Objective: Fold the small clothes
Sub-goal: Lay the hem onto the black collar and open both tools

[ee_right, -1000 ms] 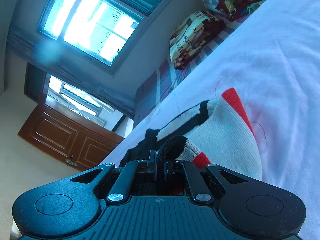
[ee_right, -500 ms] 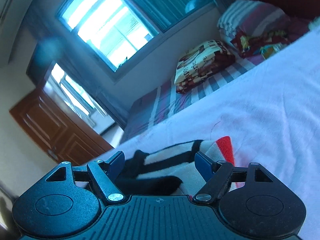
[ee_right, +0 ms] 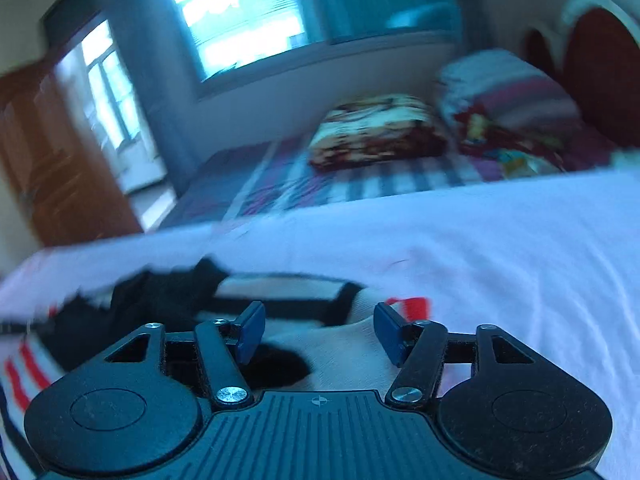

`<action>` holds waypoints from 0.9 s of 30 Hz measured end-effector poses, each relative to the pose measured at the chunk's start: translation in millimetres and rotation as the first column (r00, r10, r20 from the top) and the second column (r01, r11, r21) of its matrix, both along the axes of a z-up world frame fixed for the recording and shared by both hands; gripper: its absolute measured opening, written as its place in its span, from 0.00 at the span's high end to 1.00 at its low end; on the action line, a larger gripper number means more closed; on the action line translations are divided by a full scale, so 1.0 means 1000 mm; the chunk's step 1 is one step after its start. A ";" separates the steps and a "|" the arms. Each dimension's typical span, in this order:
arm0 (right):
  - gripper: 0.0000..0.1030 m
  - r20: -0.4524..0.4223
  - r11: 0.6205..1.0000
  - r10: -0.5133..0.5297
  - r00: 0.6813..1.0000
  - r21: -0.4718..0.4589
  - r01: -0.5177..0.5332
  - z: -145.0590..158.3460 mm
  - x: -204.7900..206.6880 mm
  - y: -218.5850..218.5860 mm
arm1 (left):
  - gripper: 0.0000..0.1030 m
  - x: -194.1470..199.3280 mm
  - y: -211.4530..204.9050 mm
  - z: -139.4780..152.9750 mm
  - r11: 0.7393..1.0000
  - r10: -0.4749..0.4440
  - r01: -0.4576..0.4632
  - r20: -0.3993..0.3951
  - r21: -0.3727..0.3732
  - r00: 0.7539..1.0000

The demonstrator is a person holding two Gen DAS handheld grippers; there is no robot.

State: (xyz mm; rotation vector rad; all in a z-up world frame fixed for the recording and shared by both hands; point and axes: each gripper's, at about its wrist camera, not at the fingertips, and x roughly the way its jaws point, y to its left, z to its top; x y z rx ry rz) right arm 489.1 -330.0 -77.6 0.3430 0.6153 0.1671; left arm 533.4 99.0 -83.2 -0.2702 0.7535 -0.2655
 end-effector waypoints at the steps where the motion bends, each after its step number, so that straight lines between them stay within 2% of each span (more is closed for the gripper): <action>1: 0.50 0.023 0.999 0.007 1.000 0.038 -0.008 0.002 -0.003 -0.007 | 0.63 -0.001 0.001 0.000 1.000 0.002 -0.002 0.002 -0.006 1.000; 2: 0.50 0.038 0.998 0.029 0.999 0.045 -0.031 0.005 -0.007 -0.008 | 0.64 -0.003 0.002 -0.001 1.000 0.005 -0.005 0.005 -0.013 1.000; 5: 0.50 0.048 0.988 0.156 0.987 -0.023 -0.155 0.009 -0.019 0.001 | 0.66 -0.003 0.006 -0.001 0.999 0.013 -0.012 0.010 -0.036 1.000; 7: 0.50 0.027 0.964 0.255 0.967 -0.088 -0.252 0.008 -0.024 0.015 | 0.66 -0.002 0.008 -0.003 0.999 0.015 -0.015 0.012 -0.045 1.000; 9: 0.50 -0.017 0.926 0.327 0.945 -0.197 -0.323 0.003 -0.023 0.031 | 0.66 -0.002 0.007 -0.003 0.999 0.017 -0.017 0.013 -0.043 1.000; 11: 0.50 -0.028 0.911 0.315 0.949 -0.272 -0.310 -0.007 -0.017 0.042 | 0.66 -0.002 0.006 -0.003 0.999 0.017 -0.016 0.014 -0.040 1.000; 12: 0.50 -0.040 0.917 0.278 0.960 -0.286 -0.277 -0.012 -0.011 0.045 | 0.66 -0.002 0.006 -0.003 0.999 0.017 -0.017 0.013 -0.042 1.000; 13: 0.50 -0.034 0.934 0.228 0.973 -0.274 -0.228 -0.016 -0.006 0.043 | 0.66 -0.002 0.006 -0.003 0.999 0.018 -0.018 0.013 -0.043 1.000; 15: 0.50 -0.027 0.977 0.150 0.988 -0.147 -0.153 -0.019 0.002 0.026 | 0.67 -0.002 0.005 -0.003 0.999 0.017 -0.016 0.013 -0.038 1.000; 17: 0.50 -0.002 0.989 0.137 0.991 -0.061 -0.136 -0.017 0.003 0.016 | 0.67 -0.001 0.005 -0.004 0.999 0.012 -0.012 0.013 -0.032 1.000; 19: 0.50 -0.019 0.984 0.169 0.985 -0.057 -0.170 -0.019 0.005 0.016 | 0.69 0.000 0.006 -0.004 0.999 0.008 -0.008 0.010 -0.034 1.000; 22: 0.51 -0.060 0.975 0.192 0.980 -0.099 -0.198 -0.025 0.014 0.023 | 0.76 0.001 0.003 -0.003 1.000 -0.010 0.011 0.012 -0.014 1.000; 23: 0.69 -0.072 0.975 0.187 0.980 -0.107 -0.194 -0.026 0.016 0.026 | 0.83 0.001 0.000 -0.003 1.000 -0.016 0.016 0.016 0.002 1.000; 25: 0.97 -0.072 0.972 0.178 0.981 -0.140 -0.187 -0.025 0.020 0.030 | 0.96 -0.001 -0.005 -0.002 0.999 -0.012 0.011 0.031 0.041 0.999; 27: 0.97 -0.063 0.967 0.179 0.982 -0.173 -0.188 -0.025 0.018 0.036 | 0.96 -0.005 -0.010 -0.002 0.997 0.004 -0.008 0.057 0.070 0.998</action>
